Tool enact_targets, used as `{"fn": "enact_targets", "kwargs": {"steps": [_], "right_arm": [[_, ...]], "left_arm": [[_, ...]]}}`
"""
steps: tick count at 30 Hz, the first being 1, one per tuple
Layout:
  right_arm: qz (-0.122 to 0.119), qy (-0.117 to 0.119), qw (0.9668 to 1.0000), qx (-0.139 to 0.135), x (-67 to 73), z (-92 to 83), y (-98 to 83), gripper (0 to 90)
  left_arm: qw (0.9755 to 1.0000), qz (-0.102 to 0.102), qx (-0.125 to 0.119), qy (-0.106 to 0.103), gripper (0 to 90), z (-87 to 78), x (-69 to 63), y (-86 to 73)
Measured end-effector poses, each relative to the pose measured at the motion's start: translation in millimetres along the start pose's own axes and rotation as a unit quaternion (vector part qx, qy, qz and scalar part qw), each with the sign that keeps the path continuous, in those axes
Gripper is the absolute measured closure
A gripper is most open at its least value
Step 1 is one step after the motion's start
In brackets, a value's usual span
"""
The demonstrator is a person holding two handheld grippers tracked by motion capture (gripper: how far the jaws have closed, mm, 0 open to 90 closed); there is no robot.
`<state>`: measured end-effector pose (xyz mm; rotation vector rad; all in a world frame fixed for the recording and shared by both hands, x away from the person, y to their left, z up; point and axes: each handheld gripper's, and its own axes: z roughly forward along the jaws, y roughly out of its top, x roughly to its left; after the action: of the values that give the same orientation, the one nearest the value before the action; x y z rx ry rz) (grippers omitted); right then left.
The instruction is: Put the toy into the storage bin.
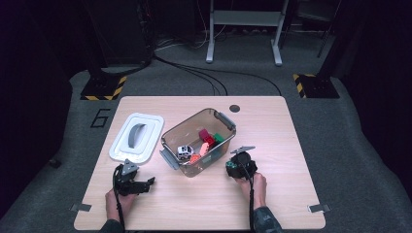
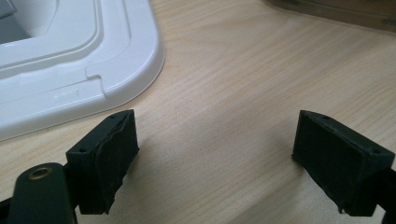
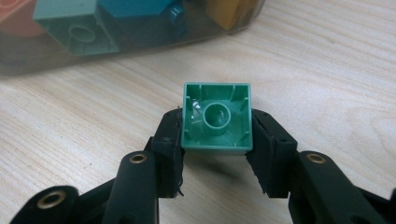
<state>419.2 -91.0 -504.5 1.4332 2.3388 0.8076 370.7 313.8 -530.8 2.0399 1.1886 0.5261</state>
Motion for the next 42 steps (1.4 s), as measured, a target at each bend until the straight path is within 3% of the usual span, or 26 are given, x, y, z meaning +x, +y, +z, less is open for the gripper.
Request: {"fn": "enact_targets", "kwargs": {"steps": [10,13,21,42], "right_arm": [[-0.009,0.010,0.9999,-0.002,-1.7,-3.5,-0.4,59.0],[-0.006,0.011,0.9998,-0.015,-3.5,-9.6,0.7,59.0],[-0.002,0.023,0.9990,-0.037,-8.5,-40.6,12.8,59.0],[-0.038,0.018,0.9959,-0.080,-9.8,-104.8,60.6,59.0]], "left_arm": [[1.0000,0.000,0.000,0.000,13.8,0.0,0.0,0.0],[1.0000,0.000,0.000,0.000,13.8,0.0,0.0,0.0],[1.0000,0.000,0.000,0.000,13.8,0.0,0.0,0.0],[1.0000,0.000,0.000,0.000,13.8,0.0,0.1,0.0]]}}
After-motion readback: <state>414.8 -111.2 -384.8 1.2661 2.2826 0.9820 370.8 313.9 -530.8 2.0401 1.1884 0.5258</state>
